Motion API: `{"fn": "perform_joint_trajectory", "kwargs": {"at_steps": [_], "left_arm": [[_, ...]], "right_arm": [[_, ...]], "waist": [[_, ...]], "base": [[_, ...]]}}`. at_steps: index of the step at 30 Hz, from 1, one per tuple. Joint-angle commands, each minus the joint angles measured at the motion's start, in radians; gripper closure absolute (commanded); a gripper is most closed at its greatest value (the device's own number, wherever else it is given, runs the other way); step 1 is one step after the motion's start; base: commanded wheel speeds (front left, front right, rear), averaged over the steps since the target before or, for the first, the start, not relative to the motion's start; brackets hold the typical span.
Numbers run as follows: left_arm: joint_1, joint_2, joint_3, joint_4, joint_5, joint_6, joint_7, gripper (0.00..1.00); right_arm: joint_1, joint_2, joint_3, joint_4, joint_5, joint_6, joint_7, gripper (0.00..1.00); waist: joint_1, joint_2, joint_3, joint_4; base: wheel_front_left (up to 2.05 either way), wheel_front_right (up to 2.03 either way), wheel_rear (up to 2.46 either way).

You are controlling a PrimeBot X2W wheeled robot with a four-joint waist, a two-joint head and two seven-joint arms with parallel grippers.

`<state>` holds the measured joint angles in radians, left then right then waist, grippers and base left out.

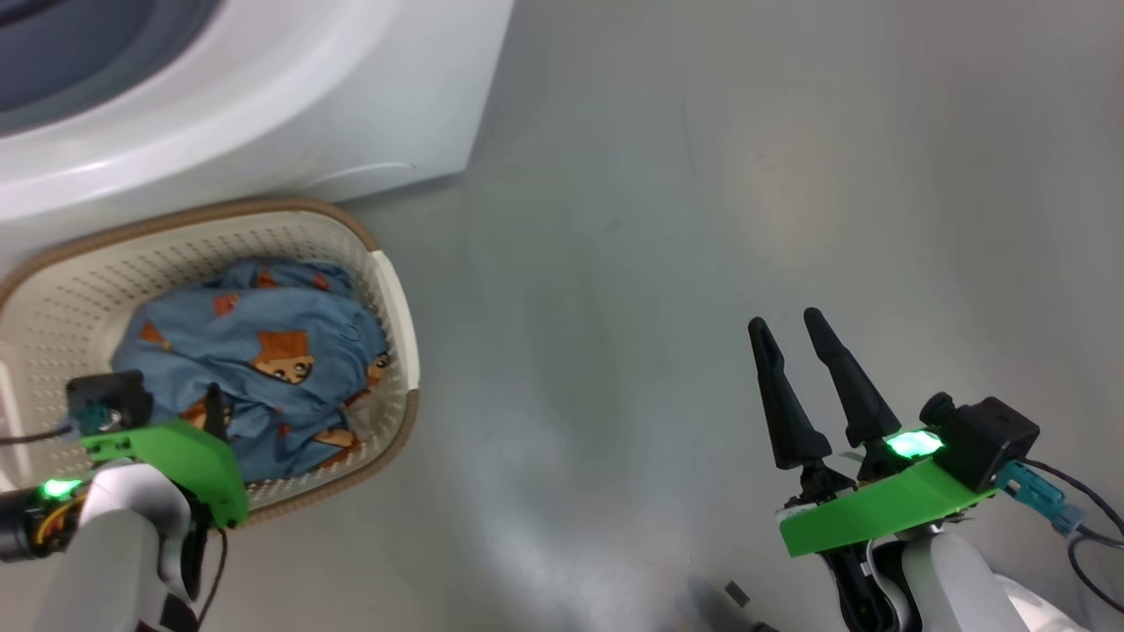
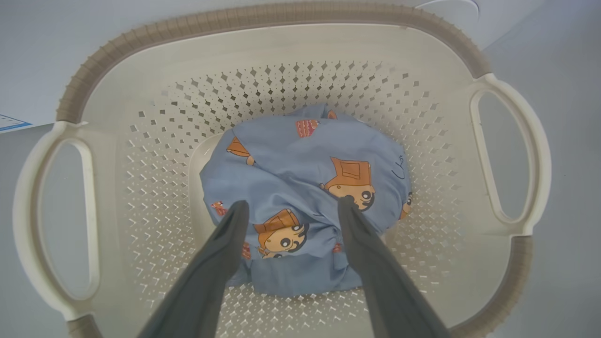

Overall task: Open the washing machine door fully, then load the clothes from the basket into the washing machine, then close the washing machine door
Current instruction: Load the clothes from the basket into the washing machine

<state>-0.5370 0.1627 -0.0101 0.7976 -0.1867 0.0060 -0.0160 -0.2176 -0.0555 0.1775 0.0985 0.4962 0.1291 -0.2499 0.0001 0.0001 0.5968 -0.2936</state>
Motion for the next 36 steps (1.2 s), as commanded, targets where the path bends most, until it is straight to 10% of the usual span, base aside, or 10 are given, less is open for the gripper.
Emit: {"fn": "perform_joint_trajectory", "kwargs": {"at_steps": [1,36], "left_arm": [[-0.016,0.032,0.028,0.003,0.013,0.011,0.002,0.00],[-0.324,0.152,-0.021,0.282,0.026,0.048,0.019,0.00]], "right_arm": [[-0.002,0.002,0.023,-0.016,0.008,0.002,-0.012,0.00],[-0.087,0.005,0.073,-0.036,0.043,0.002,-0.012,0.00]], "waist": [[-0.0001,-0.0001,0.041,-0.032],[-0.0001,-0.0001,0.273,-0.099]], "base": [[0.00,0.00,0.00],[0.00,0.00,0.00]]}}
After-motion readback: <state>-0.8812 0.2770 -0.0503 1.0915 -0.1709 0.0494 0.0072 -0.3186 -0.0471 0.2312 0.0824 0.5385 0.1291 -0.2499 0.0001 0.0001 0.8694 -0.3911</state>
